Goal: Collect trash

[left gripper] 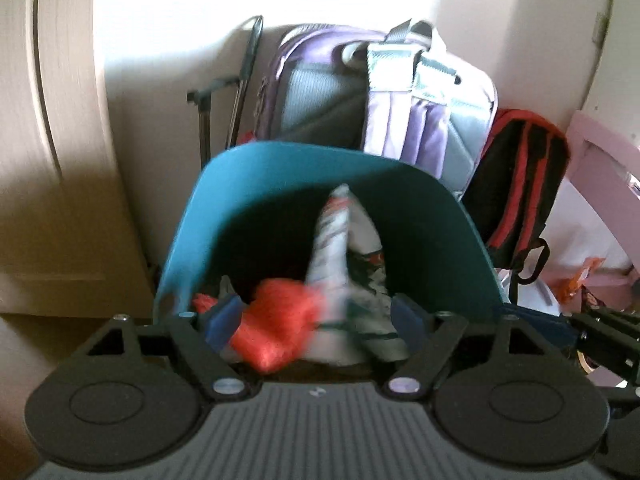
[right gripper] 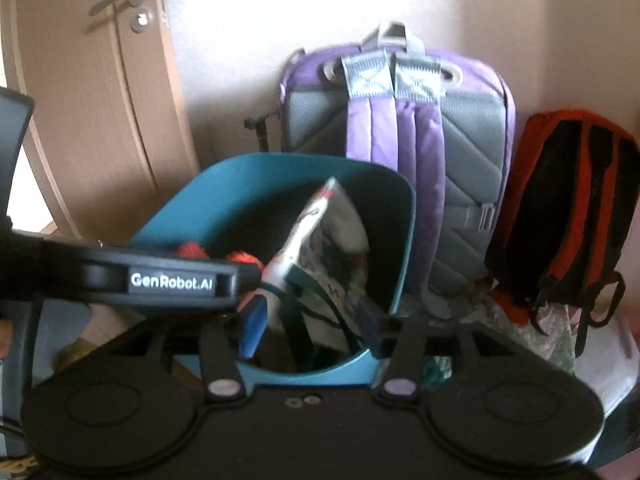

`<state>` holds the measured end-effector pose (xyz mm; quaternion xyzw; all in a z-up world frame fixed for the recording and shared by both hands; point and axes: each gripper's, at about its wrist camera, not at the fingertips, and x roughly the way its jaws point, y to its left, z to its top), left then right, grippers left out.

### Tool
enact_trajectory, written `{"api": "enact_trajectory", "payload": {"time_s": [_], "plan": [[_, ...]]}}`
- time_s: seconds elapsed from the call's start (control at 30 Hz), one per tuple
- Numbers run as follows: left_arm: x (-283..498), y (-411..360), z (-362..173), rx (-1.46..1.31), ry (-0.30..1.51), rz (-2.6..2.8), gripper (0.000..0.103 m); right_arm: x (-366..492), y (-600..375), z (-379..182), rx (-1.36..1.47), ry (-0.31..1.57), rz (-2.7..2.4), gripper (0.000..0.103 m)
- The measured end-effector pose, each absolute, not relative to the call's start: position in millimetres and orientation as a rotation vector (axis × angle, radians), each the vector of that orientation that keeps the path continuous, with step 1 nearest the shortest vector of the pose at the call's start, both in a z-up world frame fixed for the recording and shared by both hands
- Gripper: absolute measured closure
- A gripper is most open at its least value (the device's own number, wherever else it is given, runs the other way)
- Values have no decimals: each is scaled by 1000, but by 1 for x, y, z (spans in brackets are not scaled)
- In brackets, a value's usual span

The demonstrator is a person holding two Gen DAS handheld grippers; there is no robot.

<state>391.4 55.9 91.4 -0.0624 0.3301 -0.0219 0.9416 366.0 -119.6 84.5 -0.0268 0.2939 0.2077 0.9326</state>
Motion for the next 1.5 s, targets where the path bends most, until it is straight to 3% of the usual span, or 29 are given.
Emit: {"api": "enact_trajectory", "payload": {"time_s": [0.73, 0.87, 1.0, 1.1, 1.5], "plan": [[260, 64, 144, -127, 493, -78, 19, 258, -150, 140, -29, 458, 427, 32], [239, 66, 145, -133, 465, -90, 9, 242, -152, 144, -25, 438, 429, 27], [225, 68, 147, -150, 452, -100, 8, 231, -157, 146, -7, 417, 425, 23], [218, 67, 149, -151, 442, -93, 3, 227, -161, 148, 18, 413, 427, 22], [208, 55, 155, -94, 430, -86, 3, 220, -168, 153, 40, 416, 426, 20]]}}
